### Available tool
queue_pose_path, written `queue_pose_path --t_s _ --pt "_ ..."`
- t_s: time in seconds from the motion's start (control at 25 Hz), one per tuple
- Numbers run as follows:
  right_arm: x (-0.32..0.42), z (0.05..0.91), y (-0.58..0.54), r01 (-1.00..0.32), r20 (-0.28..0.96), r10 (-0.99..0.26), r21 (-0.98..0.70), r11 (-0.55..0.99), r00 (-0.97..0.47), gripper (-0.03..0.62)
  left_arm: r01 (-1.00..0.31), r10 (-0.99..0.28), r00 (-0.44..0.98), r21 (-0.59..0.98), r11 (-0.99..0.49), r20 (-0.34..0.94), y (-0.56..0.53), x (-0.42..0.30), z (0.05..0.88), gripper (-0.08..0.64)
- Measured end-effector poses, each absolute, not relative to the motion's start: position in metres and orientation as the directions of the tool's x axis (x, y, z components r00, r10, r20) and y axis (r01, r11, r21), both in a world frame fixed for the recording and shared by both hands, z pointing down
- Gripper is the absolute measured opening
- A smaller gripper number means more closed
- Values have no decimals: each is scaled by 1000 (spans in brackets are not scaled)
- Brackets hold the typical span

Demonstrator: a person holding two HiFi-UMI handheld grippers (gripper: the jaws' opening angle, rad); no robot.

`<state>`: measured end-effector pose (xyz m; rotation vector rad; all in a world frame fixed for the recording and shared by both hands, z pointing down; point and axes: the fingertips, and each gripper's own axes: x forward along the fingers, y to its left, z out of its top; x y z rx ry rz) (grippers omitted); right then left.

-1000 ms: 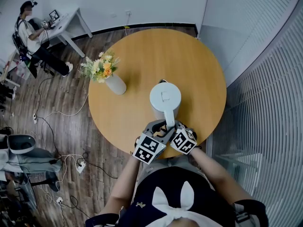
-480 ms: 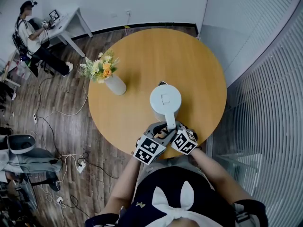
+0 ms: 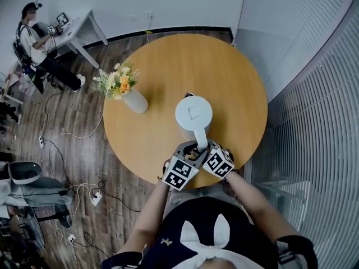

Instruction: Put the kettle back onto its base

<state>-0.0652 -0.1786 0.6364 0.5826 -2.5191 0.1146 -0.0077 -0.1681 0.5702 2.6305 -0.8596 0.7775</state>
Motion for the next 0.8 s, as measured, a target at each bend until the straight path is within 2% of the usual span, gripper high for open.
queue_pose_path --t_s 0.32,0.48,0.6,0.8 --pt "-62 639 -188 -420 552 -373 46 906 -746 127 -612 -463 685 100 -785 563 -179 -3 571 156" --pt "-61 637 -183 -414 573 -337 -3 910 -747 126 -625 -475 684 108 -773 554 -177 -2 569 156" --pt "-59 637 -179 -440 561 -325 -77 895 -761 189 -631 -476 683 119 -767 554 -177 -2 569 156" --pt "-44 631 -178 -510 533 -371 -138 849 -761 195 -641 -476 682 140 -755 555 -176 -4 568 155"
